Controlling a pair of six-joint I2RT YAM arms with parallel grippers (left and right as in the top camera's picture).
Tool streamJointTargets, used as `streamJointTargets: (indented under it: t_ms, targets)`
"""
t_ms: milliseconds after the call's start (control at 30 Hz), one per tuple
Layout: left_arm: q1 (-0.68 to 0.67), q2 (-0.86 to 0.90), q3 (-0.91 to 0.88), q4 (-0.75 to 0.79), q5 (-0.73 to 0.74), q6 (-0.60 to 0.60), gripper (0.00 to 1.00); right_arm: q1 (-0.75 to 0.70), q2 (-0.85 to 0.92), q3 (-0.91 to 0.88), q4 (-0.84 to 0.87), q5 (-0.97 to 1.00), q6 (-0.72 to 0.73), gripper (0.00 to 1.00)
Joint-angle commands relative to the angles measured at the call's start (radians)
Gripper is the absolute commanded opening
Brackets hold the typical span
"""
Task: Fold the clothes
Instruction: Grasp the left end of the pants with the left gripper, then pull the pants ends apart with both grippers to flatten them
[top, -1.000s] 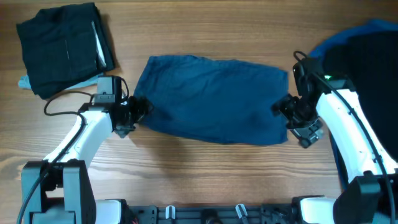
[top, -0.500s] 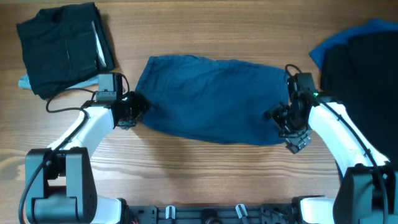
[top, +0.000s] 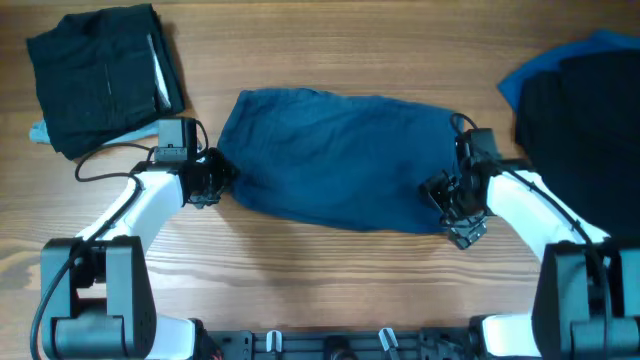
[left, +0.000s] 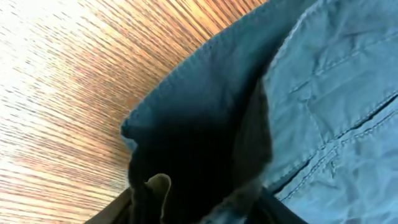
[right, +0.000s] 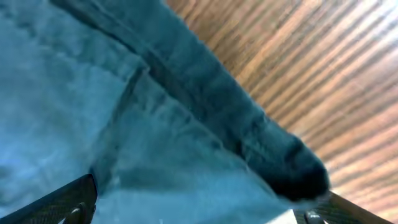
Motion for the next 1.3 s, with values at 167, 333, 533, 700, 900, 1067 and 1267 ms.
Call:
streamJointTargets:
  t_ms: [167, 333, 533, 700, 900, 1067, 1267]
  targets:
    - [0.005, 0.011, 0.008, -0.089, 0.05, -0.12, 0.31, -0.001, 0.055, -0.007, 0.146, 0.007, -0.019, 0.89]
    - [0.005, 0.011, 0.008, -0.135, 0.123, -0.164, 0.29, -0.001, 0.055, -0.007, 0.198, 0.023, -0.018, 0.75]
    - [-0.032, 0.011, -0.001, -0.154, 0.132, -0.24, 0.18, -0.062, 0.055, -0.007, 0.293, 0.029, -0.018, 0.38]
    - [-0.17, 0.011, -0.001, -0.098, 0.066, -0.333, 0.18, -0.178, 0.055, -0.004, 0.322, 0.039, -0.098, 0.22]
    - [-0.189, 0.003, -0.001, -0.087, 0.042, -0.311, 0.27, -0.182, 0.052, 0.086, 0.212, 0.01, -0.222, 0.17]
    - [-0.198, -0.161, -0.001, -0.131, 0.045, -0.165, 0.67, -0.182, 0.039, 0.315, -0.085, 0.142, -0.294, 0.54]
    - [-0.181, -0.354, 0.01, -0.105, 0.027, 0.116, 0.96, -0.182, 0.039, 0.393, -0.163, 0.14, -0.328, 0.99]
